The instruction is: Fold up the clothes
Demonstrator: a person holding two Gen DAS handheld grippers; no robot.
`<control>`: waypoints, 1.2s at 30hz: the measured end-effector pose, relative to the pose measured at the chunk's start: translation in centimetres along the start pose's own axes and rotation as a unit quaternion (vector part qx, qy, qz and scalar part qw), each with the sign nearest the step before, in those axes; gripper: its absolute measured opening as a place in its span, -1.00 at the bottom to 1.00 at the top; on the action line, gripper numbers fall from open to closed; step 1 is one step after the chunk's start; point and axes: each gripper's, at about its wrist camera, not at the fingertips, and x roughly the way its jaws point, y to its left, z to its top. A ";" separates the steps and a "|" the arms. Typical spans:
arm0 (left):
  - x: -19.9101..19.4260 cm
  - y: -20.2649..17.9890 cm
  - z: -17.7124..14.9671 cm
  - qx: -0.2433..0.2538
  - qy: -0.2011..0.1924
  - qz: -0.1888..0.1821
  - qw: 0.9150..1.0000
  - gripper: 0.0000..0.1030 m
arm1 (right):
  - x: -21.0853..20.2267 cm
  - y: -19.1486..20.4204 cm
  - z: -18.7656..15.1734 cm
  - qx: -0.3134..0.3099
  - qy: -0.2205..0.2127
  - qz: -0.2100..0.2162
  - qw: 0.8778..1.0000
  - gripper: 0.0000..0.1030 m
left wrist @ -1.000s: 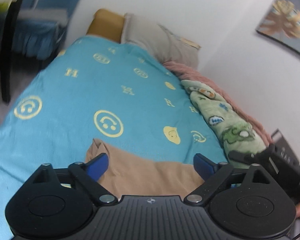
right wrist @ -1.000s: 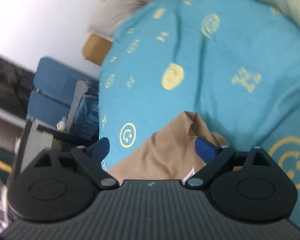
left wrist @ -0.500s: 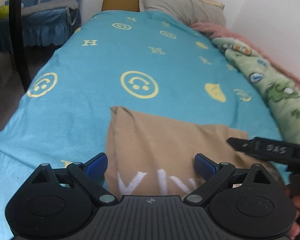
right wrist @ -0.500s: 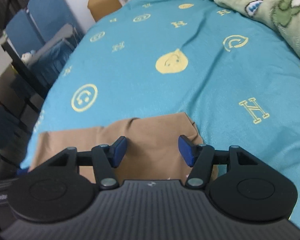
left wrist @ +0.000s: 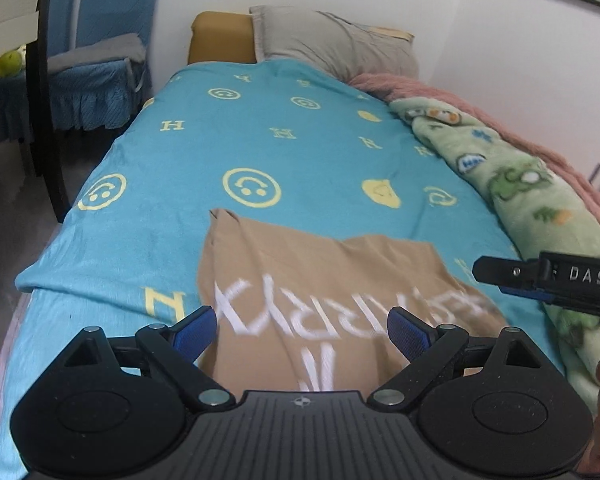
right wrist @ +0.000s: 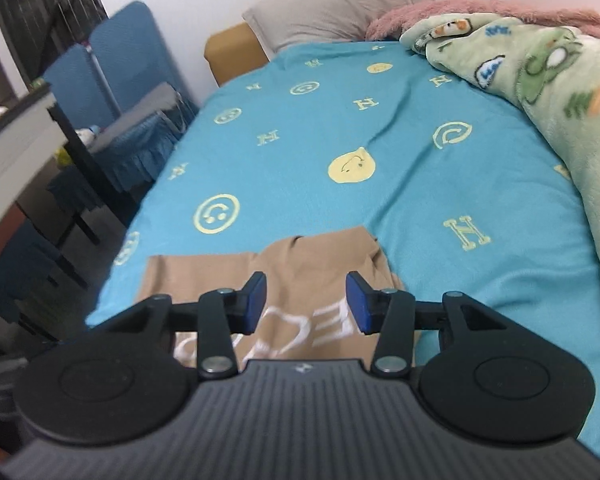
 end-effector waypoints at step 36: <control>3.0 7.7 -5.2 -0.431 0.059 -0.158 0.886 0.80 | 2.2 -1.8 -2.5 0.039 0.076 -0.046 0.995 -0.13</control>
